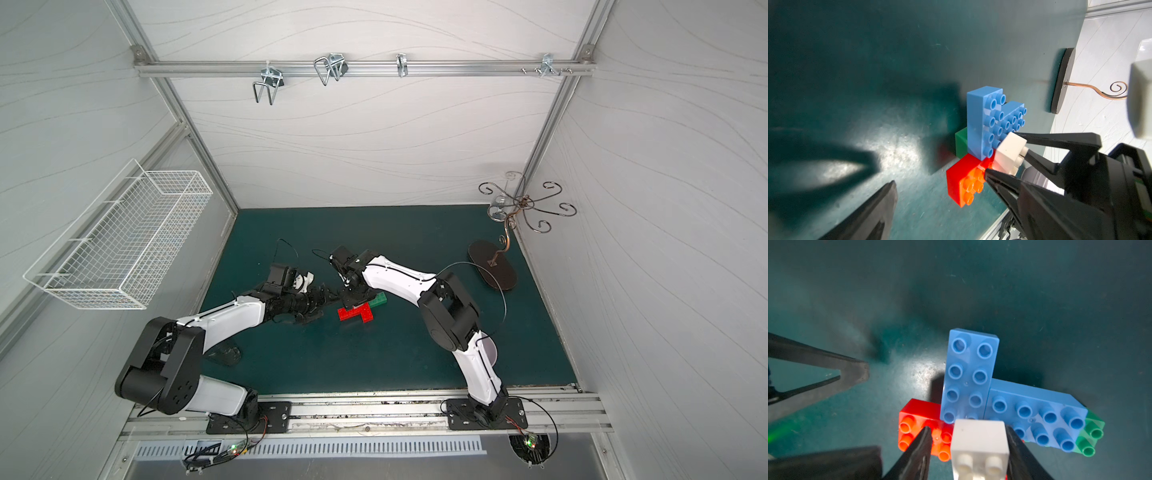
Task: Assemble a small pinwheel with lego
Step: Assemble the lego brick with the lego brick.
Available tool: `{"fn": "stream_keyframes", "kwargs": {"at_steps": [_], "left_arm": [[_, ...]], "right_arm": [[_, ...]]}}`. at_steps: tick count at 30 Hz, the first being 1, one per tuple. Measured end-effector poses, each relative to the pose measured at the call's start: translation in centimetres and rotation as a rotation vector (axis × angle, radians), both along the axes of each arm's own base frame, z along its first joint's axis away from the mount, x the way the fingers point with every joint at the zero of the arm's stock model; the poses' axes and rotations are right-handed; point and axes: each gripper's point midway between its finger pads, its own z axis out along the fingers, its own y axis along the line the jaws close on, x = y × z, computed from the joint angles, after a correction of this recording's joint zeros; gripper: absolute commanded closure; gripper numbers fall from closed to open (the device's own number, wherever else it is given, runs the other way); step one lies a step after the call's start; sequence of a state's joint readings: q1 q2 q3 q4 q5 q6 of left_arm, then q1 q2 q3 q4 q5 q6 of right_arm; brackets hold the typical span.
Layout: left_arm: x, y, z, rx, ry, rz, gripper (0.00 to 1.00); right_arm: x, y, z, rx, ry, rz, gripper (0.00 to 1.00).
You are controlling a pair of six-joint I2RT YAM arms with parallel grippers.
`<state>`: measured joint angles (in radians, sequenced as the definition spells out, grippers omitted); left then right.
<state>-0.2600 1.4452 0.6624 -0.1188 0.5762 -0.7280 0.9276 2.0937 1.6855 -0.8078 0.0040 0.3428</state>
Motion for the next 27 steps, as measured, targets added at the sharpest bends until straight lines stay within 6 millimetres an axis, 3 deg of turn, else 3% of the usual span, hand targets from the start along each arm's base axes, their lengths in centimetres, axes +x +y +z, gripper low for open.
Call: {"fn": "stream_keyframes", "kwargs": {"at_steps": [4, 12, 18, 27], "left_arm": [[0.1, -0.1, 0.3, 0.0, -0.005, -0.001, 0.02], [1.3, -0.5, 1.6, -0.01, -0.042, -0.006, 0.03], [1.3, -0.9, 1.5, -0.007, -0.037, -0.014, 0.05], [0.3, -2.3, 0.5, 0.005, -0.006, -0.055, 0.06]], "right_arm": [[-0.4, -1.4, 0.5, 0.019, 0.035, -0.04, 0.38], [1.5, -3.1, 4.2, 0.113, 0.027, -0.114, 0.41], [-0.3, -3.1, 4.0, 0.172, 0.096, -0.065, 0.63], [-2.7, -2.2, 3.1, 0.275, 0.186, -0.009, 0.69]]}}
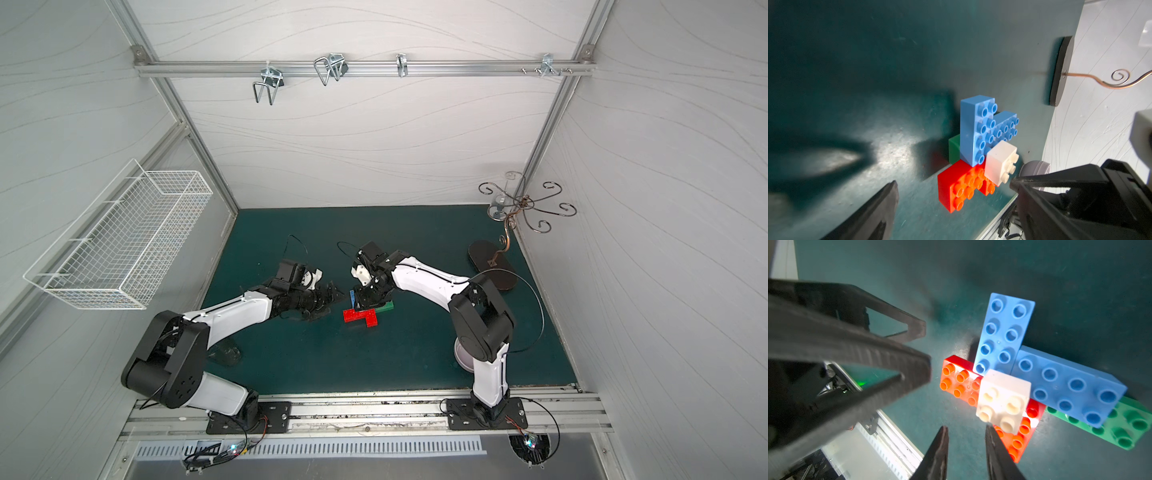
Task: Assemble a small pinwheel with lego
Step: Assemble the lego brick with the lego brick.
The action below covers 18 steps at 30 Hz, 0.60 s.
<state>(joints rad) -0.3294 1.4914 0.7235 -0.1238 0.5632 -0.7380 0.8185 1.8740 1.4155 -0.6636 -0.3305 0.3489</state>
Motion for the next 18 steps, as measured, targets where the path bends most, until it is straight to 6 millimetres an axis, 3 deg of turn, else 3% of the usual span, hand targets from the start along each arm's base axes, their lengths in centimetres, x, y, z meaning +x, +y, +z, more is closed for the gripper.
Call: {"fn": "stream_keyframes", "kwargs": {"at_steps": [18], "left_arm": [[-0.3, -0.4, -0.2, 0.003, 0.009, -0.012, 0.07]], "right_arm": [[1.2, 1.0, 1.0, 0.098, 0.004, 0.002, 0.72]]}}
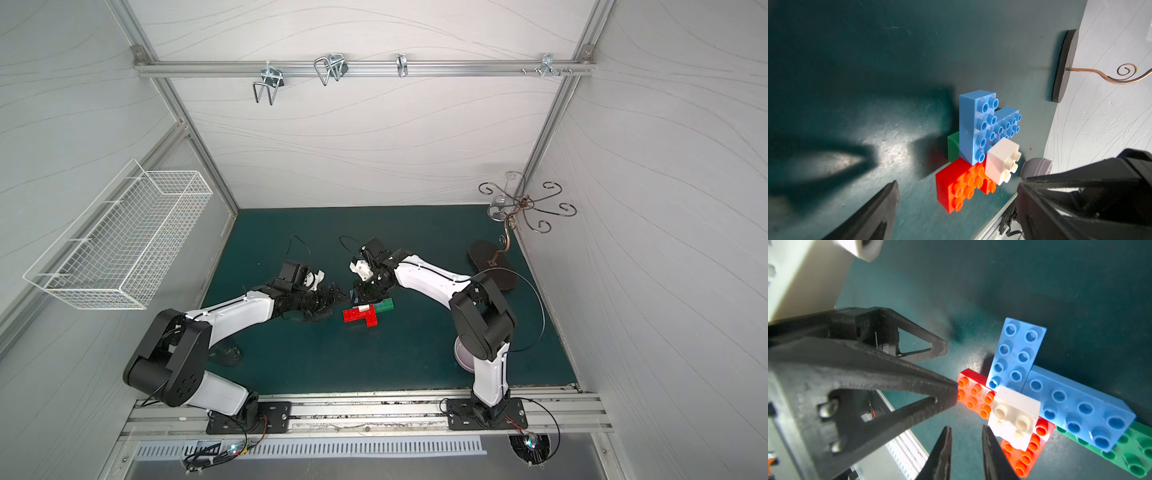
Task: Assemble a small pinwheel with lego
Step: Assemble the lego brick with the lego brick.
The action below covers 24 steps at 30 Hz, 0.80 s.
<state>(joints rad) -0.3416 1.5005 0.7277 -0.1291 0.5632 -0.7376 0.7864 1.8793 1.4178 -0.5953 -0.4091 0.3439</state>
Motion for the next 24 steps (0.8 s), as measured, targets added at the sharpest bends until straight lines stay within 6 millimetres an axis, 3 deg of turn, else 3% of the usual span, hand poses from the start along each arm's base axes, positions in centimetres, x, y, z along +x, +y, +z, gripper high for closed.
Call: {"fn": "stream_keyframes", "kwargs": {"at_steps": [5, 16, 24], "left_arm": [[0.0, 0.1, -0.1, 0.003, 0.003, 0.001, 0.07], [0.0, 0.1, -0.1, 0.004, 0.003, 0.001, 0.07], [0.1, 0.1, 0.0, 0.009, 0.0, 0.005, 0.07]], "right_arm": [[0.3, -0.8, -1.7, -0.003, 0.011, -0.016, 0.73], [0.5, -0.6, -1.9, 0.041, 0.014, -0.013, 0.73], [0.9, 0.6, -2.3, 0.018, -0.003, 0.001, 0.72]]}}
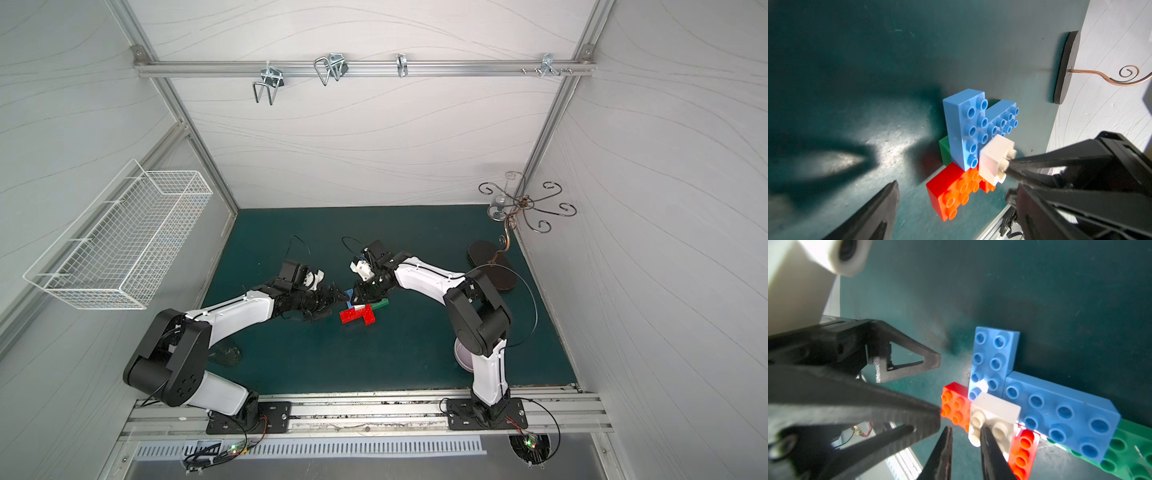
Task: Assemble a small pinwheel with lego
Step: Assemble the lego brick with the lego brick, then adjust the lego brick at the center of the board.
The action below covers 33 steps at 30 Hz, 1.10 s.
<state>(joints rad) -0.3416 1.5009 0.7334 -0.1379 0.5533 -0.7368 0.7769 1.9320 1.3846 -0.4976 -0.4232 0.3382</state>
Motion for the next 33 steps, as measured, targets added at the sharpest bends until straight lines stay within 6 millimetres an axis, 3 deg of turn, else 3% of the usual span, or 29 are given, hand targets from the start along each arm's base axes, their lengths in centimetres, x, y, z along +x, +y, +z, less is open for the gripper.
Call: {"fn": "stream_keyframes", "kwargs": {"at_steps": [12, 20, 26, 29, 33], "left_arm": [[-0.2, 0.2, -0.6, 0.015, 0.022, 0.004, 0.07], [-0.4, 0.5, 0.5, 0.021, 0.003, 0.011, 0.05], [-0.2, 0.4, 1.6, 0.021, -0.015, 0.006, 0.05], [-0.6, 0.7, 1.8, 0.029, -0.007, 0.006, 0.05], [-1.3, 1.1, 2.8, 0.039, -0.037, 0.005, 0.03]], "right_arm": [[-0.1, -0.2, -0.6, -0.075, 0.039, 0.037, 0.71], [-0.2, -0.5, 1.4, -0.013, 0.09, -0.008, 0.64], [2.7, -0.1, 5.5, 0.09, 0.089, -0.056, 0.63], [4.6, -1.7, 5.3, 0.089, 0.069, -0.092, 0.62], [7.6, -4.6, 3.7, 0.076, 0.066, -0.151, 0.6]]}}
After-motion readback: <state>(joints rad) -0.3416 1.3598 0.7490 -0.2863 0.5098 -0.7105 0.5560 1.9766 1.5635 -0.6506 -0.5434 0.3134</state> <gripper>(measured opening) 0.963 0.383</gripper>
